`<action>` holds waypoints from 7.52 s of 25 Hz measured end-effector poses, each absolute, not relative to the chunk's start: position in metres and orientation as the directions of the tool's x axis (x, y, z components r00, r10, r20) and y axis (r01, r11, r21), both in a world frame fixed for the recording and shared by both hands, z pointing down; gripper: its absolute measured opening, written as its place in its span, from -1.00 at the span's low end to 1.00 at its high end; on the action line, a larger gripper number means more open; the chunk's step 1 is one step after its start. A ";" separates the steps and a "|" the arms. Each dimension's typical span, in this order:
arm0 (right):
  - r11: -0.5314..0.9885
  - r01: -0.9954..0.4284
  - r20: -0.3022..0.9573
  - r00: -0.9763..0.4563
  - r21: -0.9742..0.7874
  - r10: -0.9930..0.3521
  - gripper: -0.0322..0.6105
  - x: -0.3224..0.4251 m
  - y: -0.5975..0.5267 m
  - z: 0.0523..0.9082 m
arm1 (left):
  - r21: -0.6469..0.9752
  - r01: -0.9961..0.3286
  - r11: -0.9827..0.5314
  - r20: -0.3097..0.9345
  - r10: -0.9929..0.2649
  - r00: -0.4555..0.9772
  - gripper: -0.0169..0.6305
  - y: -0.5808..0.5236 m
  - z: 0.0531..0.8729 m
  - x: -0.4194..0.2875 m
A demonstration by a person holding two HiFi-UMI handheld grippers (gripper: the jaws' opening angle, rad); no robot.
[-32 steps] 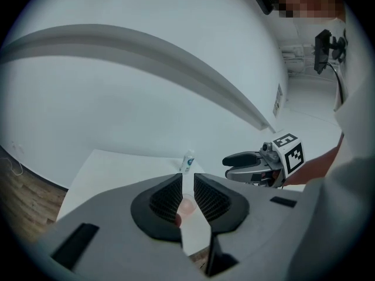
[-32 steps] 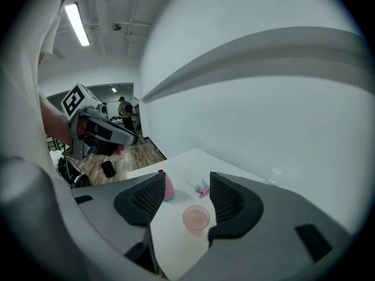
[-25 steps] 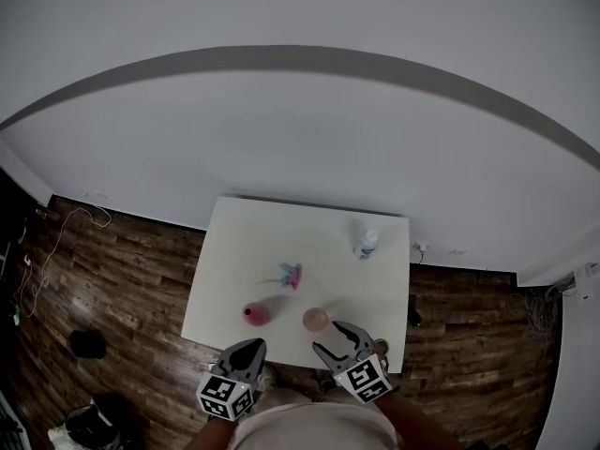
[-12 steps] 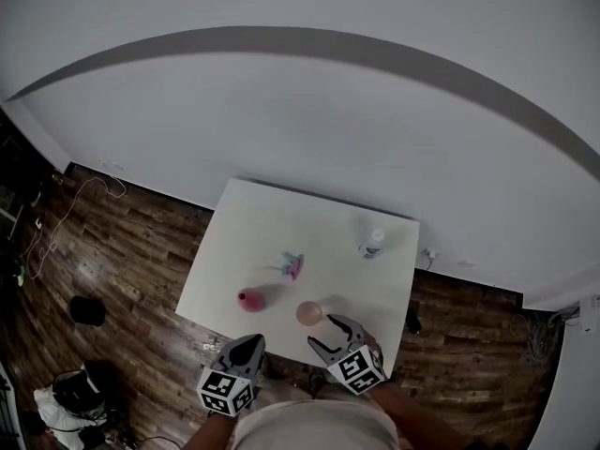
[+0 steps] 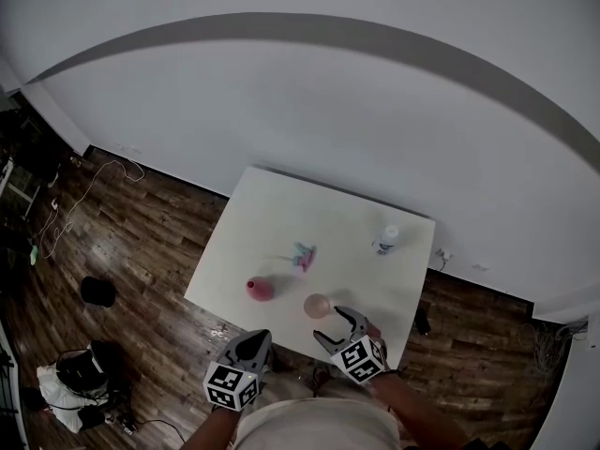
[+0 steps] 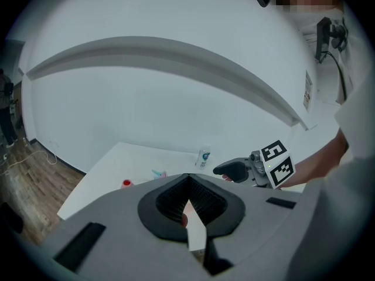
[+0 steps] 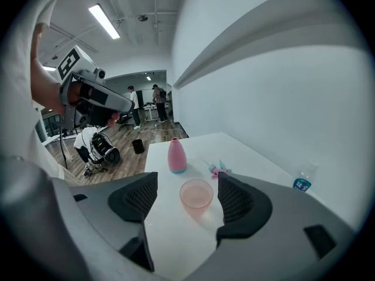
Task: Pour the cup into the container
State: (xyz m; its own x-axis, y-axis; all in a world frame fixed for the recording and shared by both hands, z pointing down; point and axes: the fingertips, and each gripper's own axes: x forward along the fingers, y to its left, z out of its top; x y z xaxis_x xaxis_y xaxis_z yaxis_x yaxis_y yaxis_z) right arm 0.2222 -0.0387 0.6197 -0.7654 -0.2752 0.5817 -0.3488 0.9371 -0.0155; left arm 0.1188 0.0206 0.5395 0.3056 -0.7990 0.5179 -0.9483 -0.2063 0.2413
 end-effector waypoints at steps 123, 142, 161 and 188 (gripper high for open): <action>0.931 -0.364 0.693 -0.679 -0.031 -0.242 0.23 0.131 -0.059 0.656 | 0.256 -0.943 -0.211 0.563 -0.761 0.323 -0.91 0.022 0.555 0.021; 0.930 -0.366 0.722 -0.651 -0.028 -0.234 0.23 0.101 -0.046 0.611 | 0.260 -0.923 -0.286 0.527 -0.758 0.383 -0.91 0.007 0.549 -0.024; 0.937 -0.348 0.744 -0.632 -0.025 -0.215 0.23 0.081 -0.041 0.593 | 0.272 -0.922 -0.274 0.504 -0.776 0.379 -0.91 0.003 0.551 -0.056; 0.948 -0.312 0.759 -0.630 -0.055 -0.163 0.23 0.071 -0.032 0.587 | 0.249 -0.946 -0.207 0.528 -0.790 0.312 -0.91 0.010 0.552 -0.070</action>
